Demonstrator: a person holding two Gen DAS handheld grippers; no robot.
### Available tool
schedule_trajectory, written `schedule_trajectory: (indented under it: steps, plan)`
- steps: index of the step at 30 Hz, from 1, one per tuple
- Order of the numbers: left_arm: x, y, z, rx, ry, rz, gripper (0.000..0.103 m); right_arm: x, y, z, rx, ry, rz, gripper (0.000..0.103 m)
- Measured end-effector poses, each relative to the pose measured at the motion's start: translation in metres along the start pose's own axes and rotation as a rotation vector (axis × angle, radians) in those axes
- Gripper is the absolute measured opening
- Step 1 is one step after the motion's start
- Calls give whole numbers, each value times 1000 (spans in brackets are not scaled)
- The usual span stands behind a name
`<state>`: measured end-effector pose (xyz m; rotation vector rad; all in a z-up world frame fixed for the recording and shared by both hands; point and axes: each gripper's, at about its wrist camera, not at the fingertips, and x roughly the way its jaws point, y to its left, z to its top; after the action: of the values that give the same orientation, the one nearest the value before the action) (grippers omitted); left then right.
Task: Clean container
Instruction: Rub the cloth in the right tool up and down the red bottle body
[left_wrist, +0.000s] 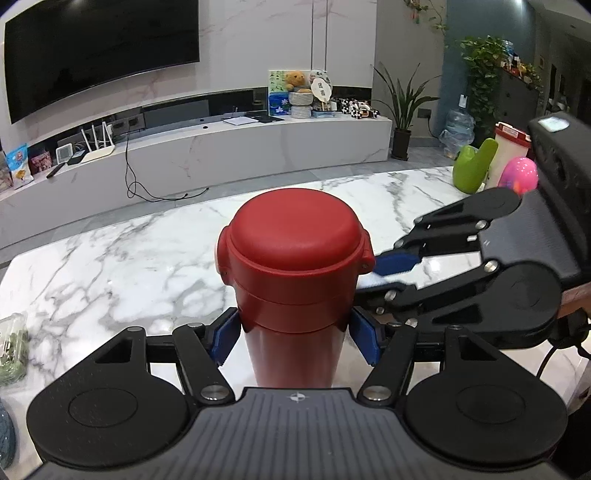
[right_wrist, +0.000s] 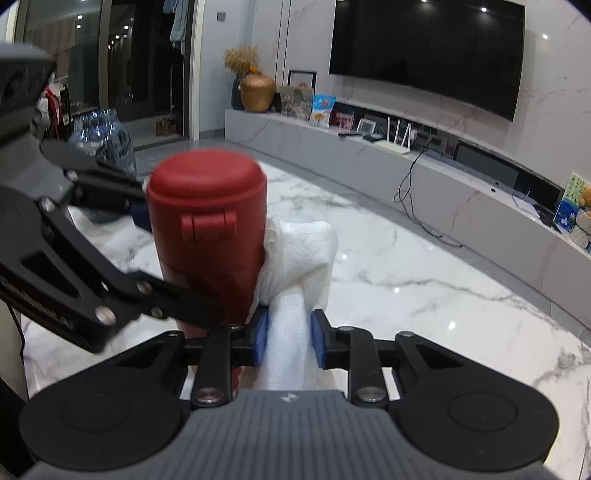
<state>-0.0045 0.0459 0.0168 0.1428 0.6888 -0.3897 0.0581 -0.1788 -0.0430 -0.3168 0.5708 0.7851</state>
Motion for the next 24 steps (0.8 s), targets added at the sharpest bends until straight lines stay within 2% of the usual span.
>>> schedule_trajectory:
  steps: [10,13,19,22,24]
  plan:
    - [2,3,-1,-2,-2,-2,62,40,4,-21,39,129,9,28]
    - [1,2,-1,-38,-12,22,64,50,4,-27,65,168,9,28]
    - [-8,-7,0,-127,-4,124,68,54,2,-29,110,179,4,28]
    - [-8,-7,0,-143,1,116,60,55,2,-29,121,183,-3,28]
    - [-7,-8,1,-135,-2,109,59,56,4,-29,129,186,-6,28]
